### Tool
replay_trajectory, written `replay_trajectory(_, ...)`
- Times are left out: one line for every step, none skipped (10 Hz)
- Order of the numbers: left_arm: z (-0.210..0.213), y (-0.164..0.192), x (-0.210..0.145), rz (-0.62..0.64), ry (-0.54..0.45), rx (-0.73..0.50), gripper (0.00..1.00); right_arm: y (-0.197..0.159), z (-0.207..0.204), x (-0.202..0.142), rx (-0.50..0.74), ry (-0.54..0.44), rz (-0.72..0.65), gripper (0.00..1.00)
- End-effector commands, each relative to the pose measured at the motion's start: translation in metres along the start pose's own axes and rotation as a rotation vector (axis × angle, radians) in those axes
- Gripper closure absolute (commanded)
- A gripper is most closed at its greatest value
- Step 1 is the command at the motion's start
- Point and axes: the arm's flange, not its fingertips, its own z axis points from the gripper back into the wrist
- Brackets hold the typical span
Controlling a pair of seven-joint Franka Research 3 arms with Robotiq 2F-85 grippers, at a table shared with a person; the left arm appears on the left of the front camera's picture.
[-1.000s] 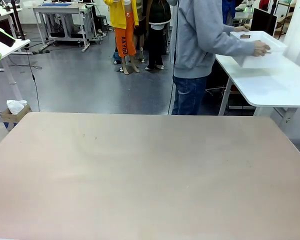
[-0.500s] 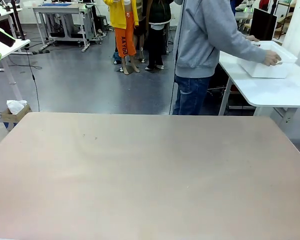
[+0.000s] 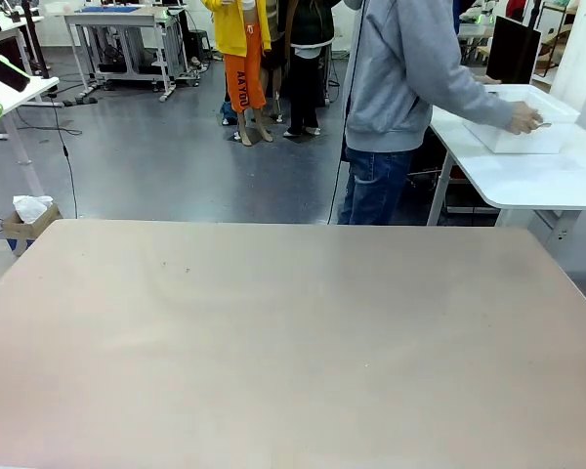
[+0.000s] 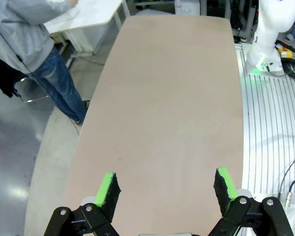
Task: Stack the cups and store them in the basket.
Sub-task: Place the stack of Reusable plastic cups into the Pantry Basket.
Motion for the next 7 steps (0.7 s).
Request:
replay_trajectory(0.0026,0.0007,0.0020,0.004,-0.003,-0.007,0.00,-0.0009,0.0017,0.0008,0.003,-0.017,0.023,0.00)
replay_trajectory(0.0026,0.0007,0.0020,0.004,-0.003,-0.007,0.00,-0.0009,0.0017,0.0008,0.003,-0.017,0.023,0.00)
replay_trajectory(0.0026,0.0007,0.0020,0.004,-0.003,-0.007,0.00,-0.0009,0.0017,0.0008,0.003,-0.017,0.023,0.00)
replay_trajectory(0.0026,0.0007,0.0020,0.004,-0.003,-0.007,0.00,-0.0009,0.0017,0.0008,0.003,-0.017,0.023,0.00)
replay_trajectory(0.0026,0.0007,0.0020,0.004,-0.003,-0.007,0.00,-0.0009,0.0017,0.0008,0.003,-0.017,0.023,0.00)
replay_trajectory(0.0026,0.0007,0.0020,0.004,-0.003,-0.007,0.00,-0.0009,0.0017,0.0008,0.003,-0.017,0.023,0.00)
replay_trajectory(0.0026,0.0007,0.0020,0.004,-0.003,-0.007,0.00,-0.0009,0.0017,0.0008,0.003,-0.017,0.023,0.00)
